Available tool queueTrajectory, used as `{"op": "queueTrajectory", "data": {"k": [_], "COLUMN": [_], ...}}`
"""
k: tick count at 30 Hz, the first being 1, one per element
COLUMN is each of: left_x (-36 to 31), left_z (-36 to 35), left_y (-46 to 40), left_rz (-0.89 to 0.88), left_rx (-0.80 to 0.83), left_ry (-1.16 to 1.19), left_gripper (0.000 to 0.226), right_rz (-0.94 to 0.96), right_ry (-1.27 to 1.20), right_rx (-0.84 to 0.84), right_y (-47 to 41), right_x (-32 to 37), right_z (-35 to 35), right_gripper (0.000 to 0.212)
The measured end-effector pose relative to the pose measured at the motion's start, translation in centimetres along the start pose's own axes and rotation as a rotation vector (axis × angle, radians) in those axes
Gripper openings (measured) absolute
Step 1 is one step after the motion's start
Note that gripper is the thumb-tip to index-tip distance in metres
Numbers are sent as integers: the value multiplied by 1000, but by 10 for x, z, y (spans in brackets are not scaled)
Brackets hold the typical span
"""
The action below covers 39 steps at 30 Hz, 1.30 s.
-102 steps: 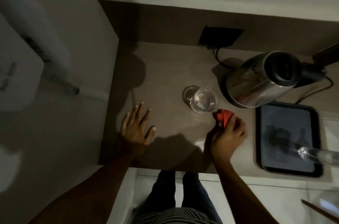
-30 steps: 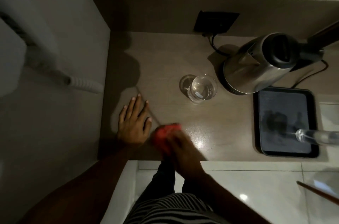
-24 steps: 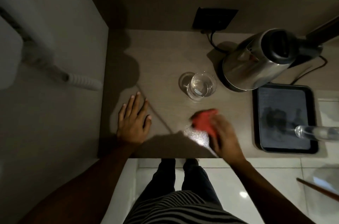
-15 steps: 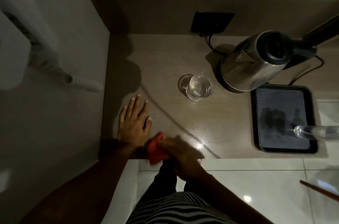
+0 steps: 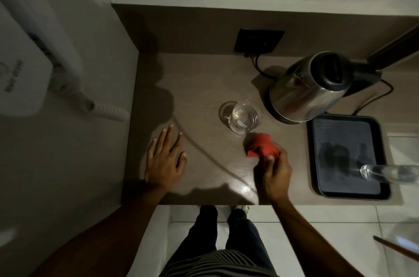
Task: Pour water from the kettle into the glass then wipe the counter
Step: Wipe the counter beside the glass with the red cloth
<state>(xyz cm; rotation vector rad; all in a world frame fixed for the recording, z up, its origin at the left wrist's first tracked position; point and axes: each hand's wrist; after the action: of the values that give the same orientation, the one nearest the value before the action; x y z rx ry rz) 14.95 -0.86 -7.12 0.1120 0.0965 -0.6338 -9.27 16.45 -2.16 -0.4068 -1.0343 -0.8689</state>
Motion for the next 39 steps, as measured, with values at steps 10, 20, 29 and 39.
{"op": "queueTrajectory", "data": {"k": [10,20,29,39], "left_x": [-1,-3,-1,-6], "left_z": [3,5,4,14], "left_y": [-3,-1,-2,-4], "left_rz": [-9,-2,21,43], "left_rx": [14,24,109,109], "left_ry": [6,-6,-9,-9], "left_gripper": [58,63,67,62], "right_rz": [53,25,268,-131], "right_ry": [-145,-129,-2,-71], "right_rx": [482,193,311,-17], "right_y": [42,22,12,15], "right_x": [31,10,27,0], "right_z": [-11,8,30,-10], "right_gripper": [47,27,43,53]}}
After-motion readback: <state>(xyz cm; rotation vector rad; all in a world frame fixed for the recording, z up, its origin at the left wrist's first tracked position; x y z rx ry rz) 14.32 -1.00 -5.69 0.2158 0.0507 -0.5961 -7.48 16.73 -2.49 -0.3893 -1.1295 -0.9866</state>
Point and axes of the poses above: each hand's wrist, its own y-axis away from the middle knuckle, its own z-axis out of the back of the hand, x = y × z, and after that the axes turned 5 degrees about -y, right-handed
